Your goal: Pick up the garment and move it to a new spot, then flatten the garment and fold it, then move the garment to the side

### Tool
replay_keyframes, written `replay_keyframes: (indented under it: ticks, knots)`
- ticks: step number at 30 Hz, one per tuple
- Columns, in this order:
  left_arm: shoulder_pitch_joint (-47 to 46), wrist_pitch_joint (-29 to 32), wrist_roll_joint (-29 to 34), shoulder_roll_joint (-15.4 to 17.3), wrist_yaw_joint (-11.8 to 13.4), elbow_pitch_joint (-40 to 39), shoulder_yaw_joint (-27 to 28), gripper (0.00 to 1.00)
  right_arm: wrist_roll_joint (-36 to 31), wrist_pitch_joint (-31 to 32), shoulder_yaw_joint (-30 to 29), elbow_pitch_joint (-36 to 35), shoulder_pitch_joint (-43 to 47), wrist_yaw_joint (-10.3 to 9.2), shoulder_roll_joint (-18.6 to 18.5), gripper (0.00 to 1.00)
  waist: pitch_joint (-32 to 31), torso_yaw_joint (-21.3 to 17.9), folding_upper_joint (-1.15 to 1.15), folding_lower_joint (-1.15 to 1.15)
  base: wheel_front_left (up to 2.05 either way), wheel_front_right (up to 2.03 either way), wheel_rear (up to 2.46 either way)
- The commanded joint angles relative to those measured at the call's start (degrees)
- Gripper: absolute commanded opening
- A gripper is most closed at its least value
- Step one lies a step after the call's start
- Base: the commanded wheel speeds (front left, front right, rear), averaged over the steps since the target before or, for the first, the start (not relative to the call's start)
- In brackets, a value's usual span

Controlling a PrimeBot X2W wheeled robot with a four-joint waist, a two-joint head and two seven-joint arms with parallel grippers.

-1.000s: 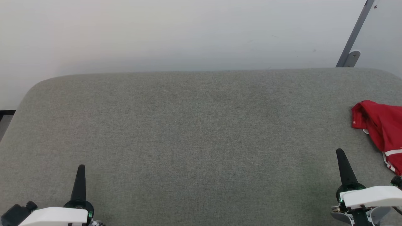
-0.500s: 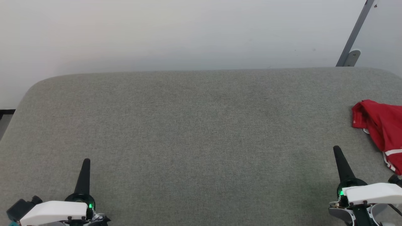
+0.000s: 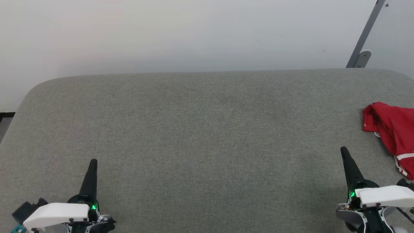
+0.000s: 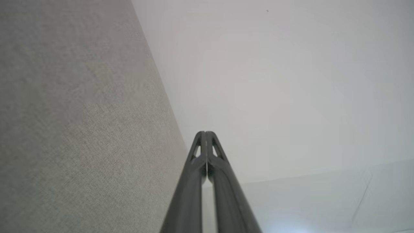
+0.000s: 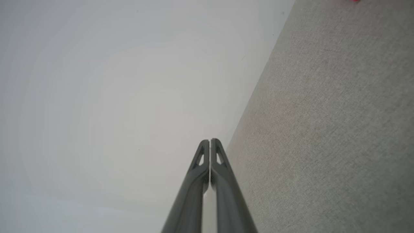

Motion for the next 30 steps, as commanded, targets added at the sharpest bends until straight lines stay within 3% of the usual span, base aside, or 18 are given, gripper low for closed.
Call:
replay_keyframes:
  ticks: [1,30]
  knots:
    - [-1.5,0.5,-1.3,0.0,-0.2,0.0,-0.1,0.0,1.6,0.6,-0.3,-0.1,-0.9,0.0,0.1,0.0,0.0,0.0,0.0,0.0,0.0,0.0,0.0]
    - [-4.3,3.7,-11.0,-0.9,-0.3,1.7,-0.7,0.0,13.1,3.7,-0.6,0.9,-2.5,0.0,1.3,0.0,0.4,-0.1,0.0,0.0,0.0,0.0,0.0]
